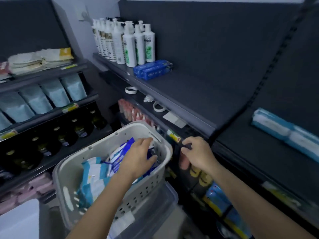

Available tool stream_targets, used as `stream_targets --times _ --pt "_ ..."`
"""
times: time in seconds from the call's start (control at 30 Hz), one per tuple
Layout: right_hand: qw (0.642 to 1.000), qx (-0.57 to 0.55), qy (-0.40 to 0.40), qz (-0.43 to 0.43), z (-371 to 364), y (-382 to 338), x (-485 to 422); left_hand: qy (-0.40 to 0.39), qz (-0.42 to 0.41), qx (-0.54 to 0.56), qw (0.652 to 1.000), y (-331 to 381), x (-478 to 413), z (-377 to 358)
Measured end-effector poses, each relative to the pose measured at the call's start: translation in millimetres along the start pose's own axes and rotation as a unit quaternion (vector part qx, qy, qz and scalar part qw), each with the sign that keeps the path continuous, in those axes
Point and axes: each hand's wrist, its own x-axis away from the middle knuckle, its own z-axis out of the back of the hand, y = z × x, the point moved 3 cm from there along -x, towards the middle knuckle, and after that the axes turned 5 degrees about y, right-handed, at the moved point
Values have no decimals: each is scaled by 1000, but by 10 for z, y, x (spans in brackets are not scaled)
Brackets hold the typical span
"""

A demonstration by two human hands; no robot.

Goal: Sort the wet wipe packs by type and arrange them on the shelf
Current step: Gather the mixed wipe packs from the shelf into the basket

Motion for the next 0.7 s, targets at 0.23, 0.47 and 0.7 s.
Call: stream_targets --times 0.23,0.47,0.7 --pt "995 9 82 -64 929 825 101 -37 -139 0 990 1003 -496 -376" --pt "977 33 163 -133 1781 1789 18 -75 -202 55 975 2018 -1043 -911" --pt "965 95 172 -176 2272 2689 -260 -114 -223 70 965 2829 -1576 -1546"
